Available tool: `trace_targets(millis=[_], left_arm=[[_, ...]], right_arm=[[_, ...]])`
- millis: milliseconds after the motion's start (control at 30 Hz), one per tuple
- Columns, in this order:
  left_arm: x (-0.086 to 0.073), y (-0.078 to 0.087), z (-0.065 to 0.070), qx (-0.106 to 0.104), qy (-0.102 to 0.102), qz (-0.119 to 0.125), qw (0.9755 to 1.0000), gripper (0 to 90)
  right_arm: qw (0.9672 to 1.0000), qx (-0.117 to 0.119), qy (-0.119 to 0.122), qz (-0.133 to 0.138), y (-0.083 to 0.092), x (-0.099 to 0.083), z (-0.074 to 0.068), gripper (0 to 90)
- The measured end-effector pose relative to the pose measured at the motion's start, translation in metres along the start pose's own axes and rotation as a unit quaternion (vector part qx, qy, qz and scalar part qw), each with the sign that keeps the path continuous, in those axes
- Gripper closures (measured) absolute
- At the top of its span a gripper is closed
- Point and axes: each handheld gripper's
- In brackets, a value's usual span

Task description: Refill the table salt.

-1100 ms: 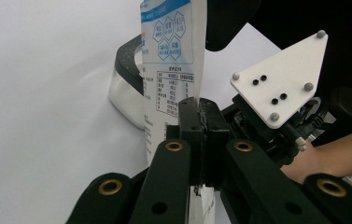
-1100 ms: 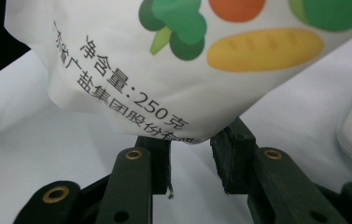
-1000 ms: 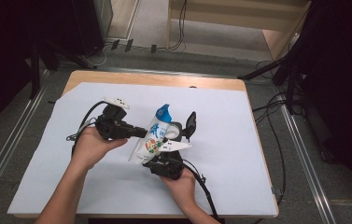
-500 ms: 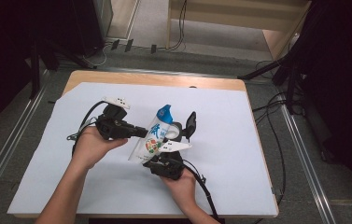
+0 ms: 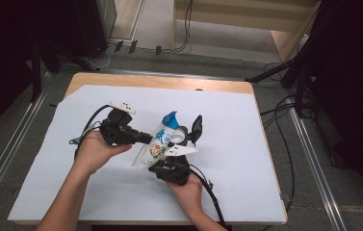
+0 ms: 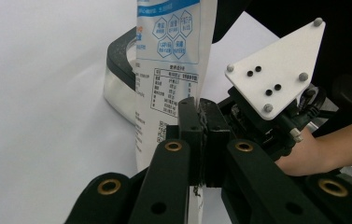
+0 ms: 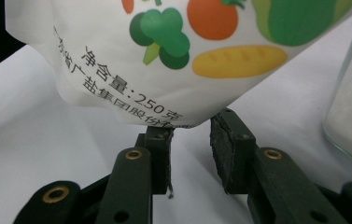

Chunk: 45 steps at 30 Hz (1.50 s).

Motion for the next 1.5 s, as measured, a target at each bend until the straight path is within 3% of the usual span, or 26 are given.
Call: trace_targets(millis=[233, 567, 833, 1500], left_arm=[[0.0, -0.004, 0.001, 0.002, 0.0, -0.001, 1.0, 90.0], [-0.001, -0.002, 0.001, -0.013, -0.005, 0.0, 0.9999, 90.0], [-0.001, 0.001, -0.001, -0.014, -0.003, 0.013, 0.9998, 90.0], [-0.001, 0.007, -0.002, -0.026, -0.013, 0.034, 0.999, 90.0]], right_arm=[[1.0, -0.004, -0.001, -0.003, -0.001, -0.001, 0.001, 70.3], [1.0, -0.009, -0.001, 0.001, -0.001, -0.002, 0.002, 70.3], [1.0, -0.002, -0.005, 0.005, 0.0, -0.002, 0.001, 70.3], [0.9996, 0.013, 0.023, 0.004, 0.012, 0.002, -0.008, 67.6]])
Point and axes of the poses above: each handheld gripper's, and its own axes: y roughly backward along the jaws, x roughly out of its top, z roughly to its right, and after that the axes turned 2 degrees about z, right-handed
